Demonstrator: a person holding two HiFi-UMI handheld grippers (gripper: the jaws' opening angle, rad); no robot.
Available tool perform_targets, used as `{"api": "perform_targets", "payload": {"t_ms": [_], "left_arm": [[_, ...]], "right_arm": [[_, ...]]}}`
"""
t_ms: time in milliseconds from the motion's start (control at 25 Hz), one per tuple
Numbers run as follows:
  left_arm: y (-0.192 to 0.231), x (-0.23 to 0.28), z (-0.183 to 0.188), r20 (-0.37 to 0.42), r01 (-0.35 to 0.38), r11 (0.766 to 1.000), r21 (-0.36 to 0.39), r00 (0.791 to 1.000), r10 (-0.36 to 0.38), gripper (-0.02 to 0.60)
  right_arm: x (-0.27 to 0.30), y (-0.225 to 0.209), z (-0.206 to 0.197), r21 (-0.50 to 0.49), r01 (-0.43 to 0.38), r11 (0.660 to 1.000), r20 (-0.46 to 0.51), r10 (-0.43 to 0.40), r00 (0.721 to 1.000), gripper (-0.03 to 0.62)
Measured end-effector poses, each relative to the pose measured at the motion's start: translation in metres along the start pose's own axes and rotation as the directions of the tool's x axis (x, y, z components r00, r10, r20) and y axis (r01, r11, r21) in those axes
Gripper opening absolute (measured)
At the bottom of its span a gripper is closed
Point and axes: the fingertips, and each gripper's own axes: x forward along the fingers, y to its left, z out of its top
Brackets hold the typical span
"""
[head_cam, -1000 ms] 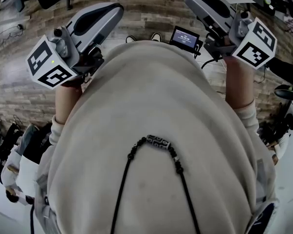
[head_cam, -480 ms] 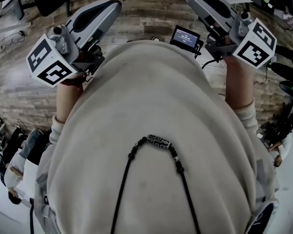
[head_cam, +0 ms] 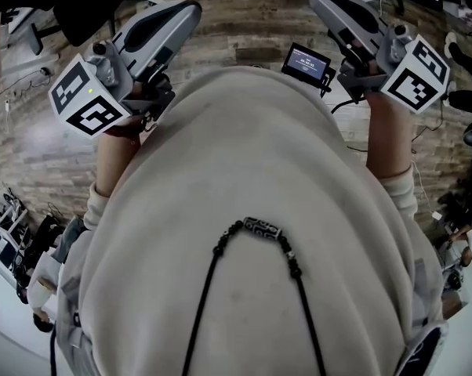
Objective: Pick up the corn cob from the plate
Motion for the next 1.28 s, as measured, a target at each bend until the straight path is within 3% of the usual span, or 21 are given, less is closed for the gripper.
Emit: {"api": "perform_targets", "payload": {"t_ms": [360,640,800,1040,1280], "left_arm": [[0.003,0.046,-0.014,-0.095,-0.017,1.000,0.006,0.995,0.018,0.002],[0.015,0.049,-0.006,-0.123,-0.009,1.000,-0.014,0.992,0.008,0.002],[0.022,0.058,0.003,-0.111,0.086,0.996,-0.032,0.990,-0.089,0.002],[0.031,0.077,0.025,-0.135,0.232,0.973,-0.004,0.964,-0.230,0.002],[0.077,0.086,0.041,-0.149,0.305,0.952,-0.007,0.941,-0.303,0.002]], "right_arm": [[-0.065,-0.039,-0.003,0.097,0.091,0.991,0.074,-0.099,0.992,0.015],[-0.067,-0.048,0.003,0.131,0.134,0.982,0.100,-0.147,0.984,0.015],[-0.061,-0.046,0.007,0.127,0.179,0.976,0.110,-0.193,0.975,0.015],[-0.059,-0.047,0.031,0.123,0.259,0.958,0.172,-0.278,0.945,0.015],[-0.029,-0.069,0.045,0.120,0.326,0.938,0.182,-0.343,0.921,0.015]]}}
